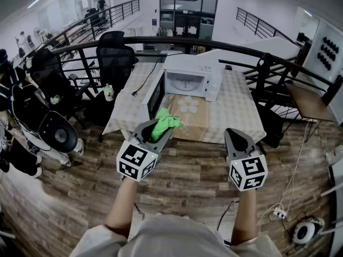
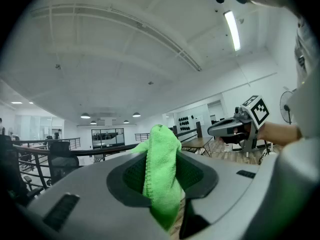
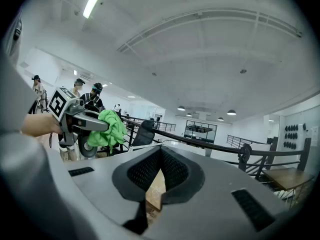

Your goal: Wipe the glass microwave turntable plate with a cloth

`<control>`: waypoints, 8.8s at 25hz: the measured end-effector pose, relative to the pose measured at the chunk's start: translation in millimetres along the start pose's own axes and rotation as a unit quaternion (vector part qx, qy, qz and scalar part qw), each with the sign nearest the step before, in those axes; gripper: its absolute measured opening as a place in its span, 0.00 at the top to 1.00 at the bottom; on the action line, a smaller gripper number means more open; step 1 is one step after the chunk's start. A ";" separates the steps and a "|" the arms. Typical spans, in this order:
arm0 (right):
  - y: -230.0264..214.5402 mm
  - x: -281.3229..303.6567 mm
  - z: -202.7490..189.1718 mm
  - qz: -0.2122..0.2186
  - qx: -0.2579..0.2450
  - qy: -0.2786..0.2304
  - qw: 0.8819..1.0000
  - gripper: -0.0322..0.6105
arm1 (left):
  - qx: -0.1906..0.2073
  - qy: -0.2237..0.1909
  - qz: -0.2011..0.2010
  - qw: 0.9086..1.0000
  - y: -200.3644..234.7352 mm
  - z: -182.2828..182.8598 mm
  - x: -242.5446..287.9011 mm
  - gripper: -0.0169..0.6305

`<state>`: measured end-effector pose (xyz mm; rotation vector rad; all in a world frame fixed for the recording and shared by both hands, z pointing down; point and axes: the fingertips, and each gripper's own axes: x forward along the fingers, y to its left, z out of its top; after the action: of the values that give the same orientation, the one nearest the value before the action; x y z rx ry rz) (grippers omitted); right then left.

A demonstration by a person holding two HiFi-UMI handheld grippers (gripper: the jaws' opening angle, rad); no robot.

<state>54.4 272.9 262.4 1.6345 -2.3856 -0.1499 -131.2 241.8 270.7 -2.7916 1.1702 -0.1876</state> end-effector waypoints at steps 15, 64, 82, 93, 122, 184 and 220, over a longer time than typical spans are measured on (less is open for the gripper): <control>-53.8 25.2 -26.8 0.058 0.018 -0.015 0.998 0.93 | -0.028 -0.004 0.013 1.000 -14.8 -6.3 62.1 0.76; -225.7 505.0 -140.5 0.105 0.095 0.098 0.985 0.93 | -0.056 0.172 0.050 0.982 274.3 -200.1 463.3 0.75; -198.3 541.6 -219.2 0.144 0.076 0.154 0.975 0.93 | -0.054 0.200 0.158 0.966 353.6 -332.3 568.9 0.75; -217.5 526.5 -240.7 0.124 0.084 0.167 0.974 0.93 | -0.083 0.276 0.188 0.939 394.3 -382.9 616.1 0.75; -229.2 514.4 -239.5 0.113 0.111 0.163 0.974 0.93 | -0.031 0.270 0.090 0.958 303.4 -363.1 652.6 0.75; -263.6 479.3 -160.5 0.063 0.058 0.142 0.986 0.93 | -0.120 0.208 0.007 0.971 201.1 -288.7 572.1 0.76; -270.9 507.2 13.6 0.073 -0.047 -0.007 0.996 0.93 | 0.049 -0.022 0.116 0.992 314.7 3.5 441.4 0.76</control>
<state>122.1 -298.2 261.9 1.4163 -2.4578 -0.2420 -44.5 -293.0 252.4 -2.5370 1.4194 -0.1560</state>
